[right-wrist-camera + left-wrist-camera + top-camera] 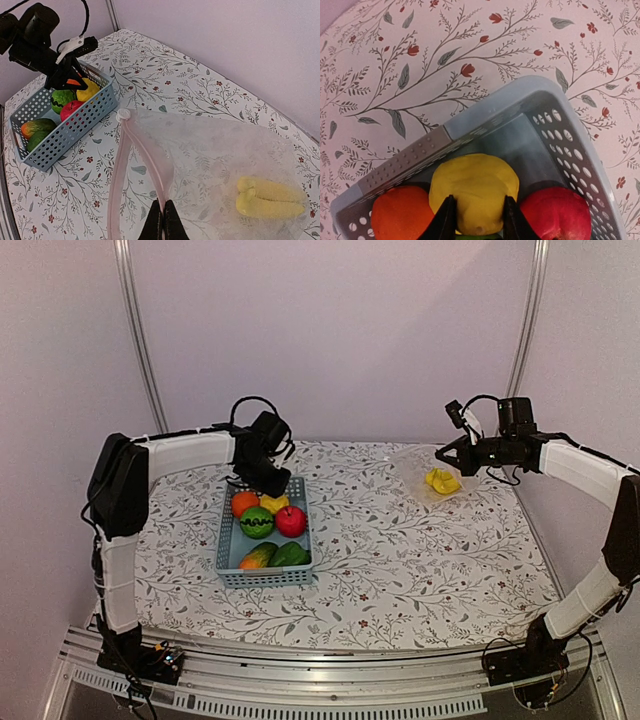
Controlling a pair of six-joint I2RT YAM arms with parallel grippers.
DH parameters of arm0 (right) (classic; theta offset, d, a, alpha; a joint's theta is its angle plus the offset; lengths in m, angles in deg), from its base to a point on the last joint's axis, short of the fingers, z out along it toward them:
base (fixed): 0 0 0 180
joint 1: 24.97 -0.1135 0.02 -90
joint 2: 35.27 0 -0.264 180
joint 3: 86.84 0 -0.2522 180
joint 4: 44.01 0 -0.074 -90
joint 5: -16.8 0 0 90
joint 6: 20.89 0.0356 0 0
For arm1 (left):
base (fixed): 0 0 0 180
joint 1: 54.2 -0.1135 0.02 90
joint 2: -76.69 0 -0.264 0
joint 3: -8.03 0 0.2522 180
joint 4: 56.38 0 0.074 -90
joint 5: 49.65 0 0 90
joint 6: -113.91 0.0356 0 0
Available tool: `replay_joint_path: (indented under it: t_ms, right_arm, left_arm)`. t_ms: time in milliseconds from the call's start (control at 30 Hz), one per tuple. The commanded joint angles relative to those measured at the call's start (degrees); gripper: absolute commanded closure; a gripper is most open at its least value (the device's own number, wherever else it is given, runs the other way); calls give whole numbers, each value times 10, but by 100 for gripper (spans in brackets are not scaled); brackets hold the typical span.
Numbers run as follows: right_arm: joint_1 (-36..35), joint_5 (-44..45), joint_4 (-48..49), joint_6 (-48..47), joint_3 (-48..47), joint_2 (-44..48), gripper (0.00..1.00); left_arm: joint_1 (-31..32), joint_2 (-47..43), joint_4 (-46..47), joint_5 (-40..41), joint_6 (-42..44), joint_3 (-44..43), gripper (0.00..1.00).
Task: Place the food in the zip-top bag and seal the zipper
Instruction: Pick up the fake fruit from the bin, then place the fake fruit in the zipper food storage bag.
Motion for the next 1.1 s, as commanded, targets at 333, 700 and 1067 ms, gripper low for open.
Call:
replay_joint_path:
  t_ms: [333,700,1067]
  right_arm:
    - [-1,-17,-13,-6,2,2,100]
    - [-1,-12,-28,1,-12,3,100]
    - [-35,-17,-105,-12,-67,20,100]
  left_arm:
    - [53,-169,-13,36,-4,-20,79]
    - [180,-233,112,5,38,-3,82]
    - [255,-267,264,-4,73,68,86]
